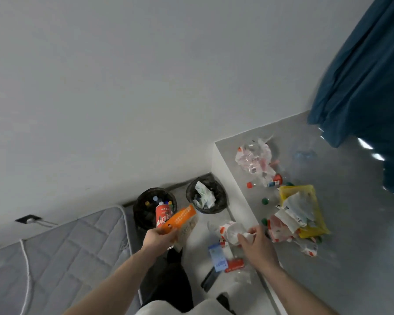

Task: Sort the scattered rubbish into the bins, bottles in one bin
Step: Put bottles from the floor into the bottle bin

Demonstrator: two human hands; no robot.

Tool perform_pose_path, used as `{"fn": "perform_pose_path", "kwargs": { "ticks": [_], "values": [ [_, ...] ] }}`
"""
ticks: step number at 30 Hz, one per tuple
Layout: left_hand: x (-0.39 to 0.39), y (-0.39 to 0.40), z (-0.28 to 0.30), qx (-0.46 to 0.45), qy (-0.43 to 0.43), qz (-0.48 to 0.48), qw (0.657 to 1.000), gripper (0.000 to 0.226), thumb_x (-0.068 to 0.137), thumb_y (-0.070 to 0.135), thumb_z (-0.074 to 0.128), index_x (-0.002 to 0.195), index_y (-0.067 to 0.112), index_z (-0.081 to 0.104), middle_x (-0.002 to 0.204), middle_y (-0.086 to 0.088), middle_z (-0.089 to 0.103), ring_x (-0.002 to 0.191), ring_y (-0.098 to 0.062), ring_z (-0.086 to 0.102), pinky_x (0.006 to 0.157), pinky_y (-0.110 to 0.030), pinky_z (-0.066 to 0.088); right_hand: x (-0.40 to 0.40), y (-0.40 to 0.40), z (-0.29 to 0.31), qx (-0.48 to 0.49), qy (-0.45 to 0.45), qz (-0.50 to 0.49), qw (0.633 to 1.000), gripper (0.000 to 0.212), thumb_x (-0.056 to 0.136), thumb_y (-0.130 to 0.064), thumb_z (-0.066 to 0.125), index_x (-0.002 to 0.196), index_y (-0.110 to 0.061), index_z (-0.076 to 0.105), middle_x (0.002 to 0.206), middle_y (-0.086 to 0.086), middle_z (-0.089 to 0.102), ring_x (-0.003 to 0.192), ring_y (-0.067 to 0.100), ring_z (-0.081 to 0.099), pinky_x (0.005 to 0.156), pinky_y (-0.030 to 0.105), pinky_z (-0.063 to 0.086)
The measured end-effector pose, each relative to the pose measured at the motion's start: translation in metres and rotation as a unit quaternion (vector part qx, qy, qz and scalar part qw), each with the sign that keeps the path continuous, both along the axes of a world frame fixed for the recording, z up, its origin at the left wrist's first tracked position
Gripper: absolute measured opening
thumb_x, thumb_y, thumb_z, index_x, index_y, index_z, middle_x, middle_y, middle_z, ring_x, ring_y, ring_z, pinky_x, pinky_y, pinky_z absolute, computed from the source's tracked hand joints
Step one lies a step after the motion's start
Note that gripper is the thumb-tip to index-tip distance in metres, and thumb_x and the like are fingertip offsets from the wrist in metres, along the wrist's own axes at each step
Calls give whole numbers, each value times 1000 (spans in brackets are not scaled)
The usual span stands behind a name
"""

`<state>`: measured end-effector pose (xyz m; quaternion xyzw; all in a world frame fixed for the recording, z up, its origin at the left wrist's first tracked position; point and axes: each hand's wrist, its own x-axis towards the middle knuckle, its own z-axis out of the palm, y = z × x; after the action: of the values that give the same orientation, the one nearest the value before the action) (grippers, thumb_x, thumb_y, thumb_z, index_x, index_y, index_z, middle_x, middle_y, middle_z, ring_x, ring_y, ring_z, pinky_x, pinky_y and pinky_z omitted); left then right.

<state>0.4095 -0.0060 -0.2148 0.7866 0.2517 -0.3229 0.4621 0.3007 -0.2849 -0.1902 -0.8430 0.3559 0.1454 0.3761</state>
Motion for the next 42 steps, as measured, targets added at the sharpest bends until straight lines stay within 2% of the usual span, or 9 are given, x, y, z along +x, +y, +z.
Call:
{"fn": "perform_pose_path", "kwargs": {
  "ticks": [7,12,19,24,28,31,35,39,42],
  "values": [
    [135,-48,-74,49,52,-89,993,78,44,61,82,104,11,72,87,-4,76,75,-18,74,67,-31,62,92,-16,-32,32,53,-94,994,29,92,-42,63,104,-21,47,96,1,61,96,29,65,81,37,51],
    [235,-95,-134,82,85,-169,979,62,54,61,81,96,17,70,86,-1,73,78,-17,72,77,-35,62,161,-25,-80,43,94,-156,982,29,90,-44,64,103,-21,50,93,5,65,83,28,61,71,34,48],
    [319,-160,-282,96,99,-226,964,57,74,54,81,109,12,65,89,-1,69,73,-15,66,50,-21,44,228,-43,-197,53,117,-192,973,30,91,-46,64,103,-23,49,89,0,62,78,24,54,68,34,40],
    [341,-182,-385,96,144,-299,939,67,50,32,95,110,15,71,103,-1,69,91,-16,66,69,-25,56,241,-57,-280,51,120,-203,970,27,92,-44,65,100,-24,49,80,-8,61,69,13,56,63,33,42],
    [347,-189,-436,108,126,-362,917,57,69,28,84,122,15,67,115,-5,66,104,-25,64,86,-29,53,240,-59,-331,58,129,-212,967,28,94,-42,65,103,-21,49,79,-9,56,67,4,52,53,25,37],
    [349,-189,-457,145,105,-433,883,68,65,47,61,129,22,60,124,-6,61,115,-32,61,99,-40,52,237,-55,-356,63,126,-227,964,27,93,-38,67,102,-20,49,82,-4,59,69,4,52,55,28,38],
    [354,-193,-479,182,59,-548,814,55,95,40,49,149,36,39,137,-5,56,123,-33,55,106,-49,44,233,-46,-376,71,135,-247,957,24,94,-38,65,100,-23,48,83,-5,59,72,11,56,65,34,42],
    [363,-195,-483,200,51,-612,763,71,91,45,44,156,37,16,147,-5,45,130,-37,46,107,-58,39,235,-42,-377,72,140,-252,955,24,94,-40,65,98,-25,47,84,-3,62,73,15,60,64,34,46],
    [365,-193,-476,205,45,-604,769,74,90,45,46,155,43,10,149,-9,40,133,-42,41,108,-56,38,239,-41,-369,66,143,-248,956,24,93,-41,66,98,-27,47,84,-4,63,76,19,62,67,34,48]
  ]
}}
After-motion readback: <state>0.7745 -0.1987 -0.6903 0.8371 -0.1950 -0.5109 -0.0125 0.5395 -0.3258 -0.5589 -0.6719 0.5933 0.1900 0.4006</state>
